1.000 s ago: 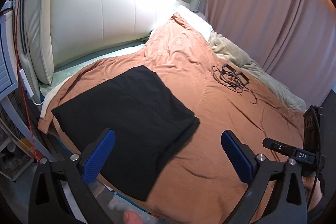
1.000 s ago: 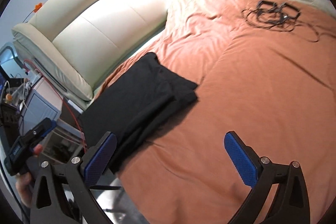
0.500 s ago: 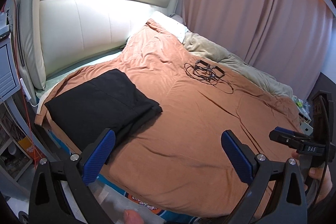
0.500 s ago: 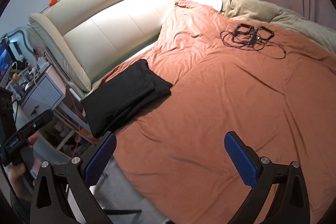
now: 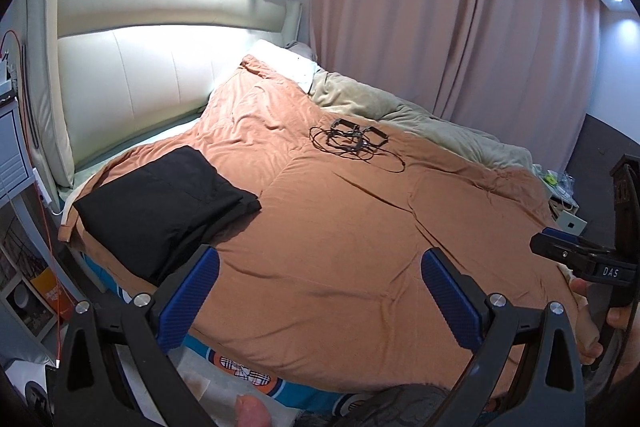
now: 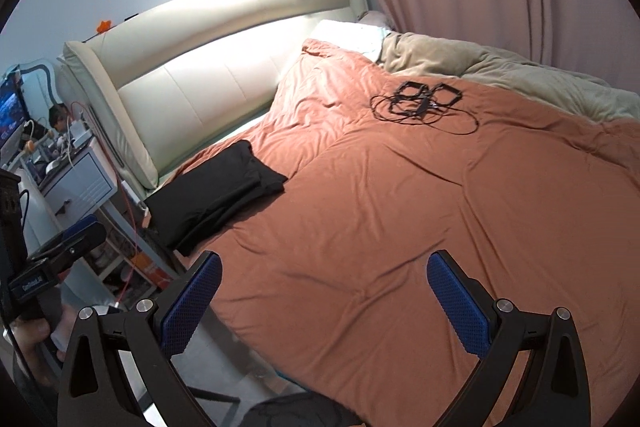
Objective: Fold large clothes
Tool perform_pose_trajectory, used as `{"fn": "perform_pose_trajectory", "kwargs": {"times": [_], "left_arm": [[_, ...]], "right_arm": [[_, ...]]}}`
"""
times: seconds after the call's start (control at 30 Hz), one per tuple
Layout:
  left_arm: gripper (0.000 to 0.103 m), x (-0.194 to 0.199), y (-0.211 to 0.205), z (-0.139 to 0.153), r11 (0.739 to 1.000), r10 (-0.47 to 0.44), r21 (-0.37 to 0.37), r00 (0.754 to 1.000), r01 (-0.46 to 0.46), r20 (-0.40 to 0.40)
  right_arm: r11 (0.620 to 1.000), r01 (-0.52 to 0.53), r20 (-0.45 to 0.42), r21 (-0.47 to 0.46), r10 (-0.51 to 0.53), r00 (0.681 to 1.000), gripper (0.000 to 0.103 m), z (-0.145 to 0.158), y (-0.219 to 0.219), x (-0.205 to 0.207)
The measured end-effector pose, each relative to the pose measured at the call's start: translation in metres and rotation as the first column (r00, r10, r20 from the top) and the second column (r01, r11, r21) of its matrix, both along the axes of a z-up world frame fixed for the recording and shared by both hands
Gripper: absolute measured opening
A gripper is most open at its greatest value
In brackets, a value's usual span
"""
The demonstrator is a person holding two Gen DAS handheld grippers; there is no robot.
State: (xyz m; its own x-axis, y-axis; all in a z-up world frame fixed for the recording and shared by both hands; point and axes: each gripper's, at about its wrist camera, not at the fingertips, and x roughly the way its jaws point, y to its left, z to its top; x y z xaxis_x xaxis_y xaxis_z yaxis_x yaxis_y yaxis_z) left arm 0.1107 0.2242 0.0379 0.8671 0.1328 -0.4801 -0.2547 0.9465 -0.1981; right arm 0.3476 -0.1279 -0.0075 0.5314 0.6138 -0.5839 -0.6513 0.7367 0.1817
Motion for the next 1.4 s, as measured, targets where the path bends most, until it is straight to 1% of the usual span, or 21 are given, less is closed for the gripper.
{"fn": "perform_pose_trajectory", "kwargs": {"times": [0.13,0.2,0.33,0.4,0.47,0.57,0.67,0.77,0.87,1.0,1.17,1.3,1.4], "left_arm": [[0.103,-0.012,-0.019,0.001,1.0,-0.014,0.01,1.0,0.013,0.024],[0.103,-0.019,-0.027,-0.001,1.0,-0.021,0.004,0.999,0.02,0.034],[0.103,-0.034,-0.044,-0.006,1.0,-0.022,-0.006,0.999,0.023,0.041],[0.103,-0.042,-0.052,-0.008,1.0,-0.022,-0.016,0.999,0.022,0.05],[0.103,-0.049,-0.06,-0.009,1.0,-0.03,-0.006,0.998,0.03,0.056],[0.103,-0.061,-0.074,-0.009,0.999,-0.045,0.03,0.997,0.043,0.07],[0.103,-0.075,-0.085,-0.008,0.998,-0.064,0.026,0.994,0.062,0.093],[0.103,-0.088,-0.092,-0.008,0.997,-0.071,0.02,0.991,0.069,0.117],[0.103,-0.1,-0.1,-0.009,0.997,-0.069,0.05,0.99,0.064,0.122],[0.103,-0.118,-0.108,-0.011,0.997,-0.072,0.048,0.986,0.066,0.148],[0.103,-0.139,-0.122,-0.017,0.993,-0.096,0.088,0.982,0.082,0.162],[0.103,-0.15,-0.122,-0.016,0.992,-0.102,0.091,0.977,0.086,0.187],[0.103,-0.155,-0.122,-0.015,0.991,-0.1,0.105,0.975,0.081,0.197]], "right_arm": [[0.999,0.033,0.022,-0.006,-0.033,0.999,0.103,0.001,-0.029,-0.019],[0.998,0.056,0.015,0.001,-0.056,0.998,0.103,0.001,-0.044,-0.027],[0.995,0.097,0.048,0.001,-0.097,0.994,0.103,0.001,-0.072,-0.048],[0.993,0.117,0.052,0.022,-0.118,0.992,0.103,0.002,-0.089,-0.061],[0.991,0.131,0.051,0.036,-0.132,0.99,0.103,0.001,-0.102,-0.071],[0.986,0.159,0.08,0.043,-0.162,0.984,0.103,0.0,-0.125,-0.093],[0.982,0.183,0.089,0.042,-0.186,0.979,0.103,0.0,-0.141,-0.107],[0.975,0.214,0.107,0.061,-0.219,0.97,0.103,0.0,-0.159,-0.125],[0.969,0.234,0.121,0.083,-0.243,0.963,0.103,-0.002,-0.175,-0.143],[0.963,0.256,0.141,0.086,-0.266,0.954,0.103,-0.007,-0.188,-0.164],[0.961,0.261,0.147,0.087,-0.272,0.951,0.103,-0.013,-0.198,-0.186],[0.963,0.262,0.187,0.067,-0.27,0.945,0.103,-0.015,-0.197,-0.2],[0.965,0.251,0.188,0.073,-0.26,0.947,0.103,-0.016,-0.194,-0.205]]}}
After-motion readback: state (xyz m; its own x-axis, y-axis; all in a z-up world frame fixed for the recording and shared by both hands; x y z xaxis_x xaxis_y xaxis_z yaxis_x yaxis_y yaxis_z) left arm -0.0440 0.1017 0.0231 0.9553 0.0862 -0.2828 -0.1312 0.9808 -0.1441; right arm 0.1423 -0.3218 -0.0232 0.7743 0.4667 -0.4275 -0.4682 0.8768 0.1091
